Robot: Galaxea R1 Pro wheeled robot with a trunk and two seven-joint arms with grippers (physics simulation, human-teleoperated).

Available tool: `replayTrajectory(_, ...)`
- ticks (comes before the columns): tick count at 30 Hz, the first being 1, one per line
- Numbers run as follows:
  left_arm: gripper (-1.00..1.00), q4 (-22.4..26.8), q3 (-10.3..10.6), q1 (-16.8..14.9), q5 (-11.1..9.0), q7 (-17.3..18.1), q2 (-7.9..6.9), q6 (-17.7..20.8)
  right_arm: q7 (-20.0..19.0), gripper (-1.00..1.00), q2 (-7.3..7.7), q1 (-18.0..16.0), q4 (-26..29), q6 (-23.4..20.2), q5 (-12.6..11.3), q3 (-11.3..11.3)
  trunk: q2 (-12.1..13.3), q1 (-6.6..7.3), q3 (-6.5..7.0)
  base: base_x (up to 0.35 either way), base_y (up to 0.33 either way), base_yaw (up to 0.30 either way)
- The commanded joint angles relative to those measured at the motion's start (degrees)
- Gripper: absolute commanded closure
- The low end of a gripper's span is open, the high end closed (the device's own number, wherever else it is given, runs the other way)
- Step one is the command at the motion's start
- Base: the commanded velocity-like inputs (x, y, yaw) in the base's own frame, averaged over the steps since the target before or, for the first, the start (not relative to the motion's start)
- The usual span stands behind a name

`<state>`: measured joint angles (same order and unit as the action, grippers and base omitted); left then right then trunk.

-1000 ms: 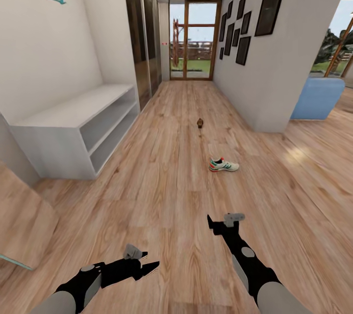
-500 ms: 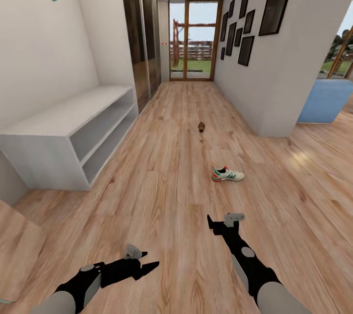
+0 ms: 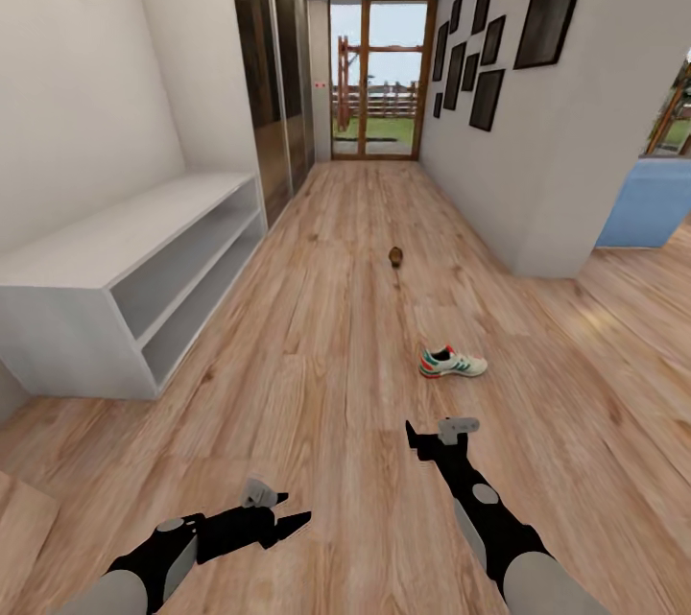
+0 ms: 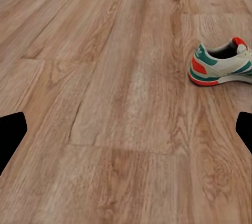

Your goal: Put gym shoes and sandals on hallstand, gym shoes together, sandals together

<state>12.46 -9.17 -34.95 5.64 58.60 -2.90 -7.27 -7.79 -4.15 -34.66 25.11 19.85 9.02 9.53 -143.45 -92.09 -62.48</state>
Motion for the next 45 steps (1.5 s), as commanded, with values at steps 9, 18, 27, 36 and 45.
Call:
replayTrajectory(9, -1.00, 0.00, -0.41, -0.03, 0.60, 0.19, 0.00, -0.55, -0.30, -1.00, -0.07, -0.04, -0.02, 0.19, 0.56, 0.52, -0.02, -0.02, 0.36, 0.345, 0.000, -0.115)
replayTrajectory(18, -1.00, 0.02, -0.41, -0.03, 0.58, 0.20, -0.15, -0.55, -0.30, -1.00, -0.07, -0.05, 0.00, 0.19, 0.54, 0.51, -0.02, -0.02, 0.88, 0.345, 0.000, -0.147)
replayTrajectory(27, -1.00, 0.02, -0.41, -0.03, 0.52, 0.25, -0.26, -0.55, -0.29, -1.00, -0.07, -0.05, 0.02, 0.19, 0.68, 0.51, -0.02, -0.02, 0.98, 0.345, 0.014, -0.029)
replayTrajectory(36, -1.00, 0.02, -0.41, -0.03, 0.51, 0.29, -0.34, -0.55, -0.29, -1.00, -0.07, -0.05, 0.02, 0.19, 0.70, 0.49, -0.02, -0.02, 0.99, 0.345, 0.084, -0.003)
replayTrajectory(45, -1.00, 0.02, -0.41, -0.03, 0.51, 0.29, -0.35, -0.55, -0.41, -1.00, -0.07, -0.05, 0.02, 0.19, 0.65, 0.49, -0.02, -0.02, 0.99, 0.343, 0.126, 0.000)
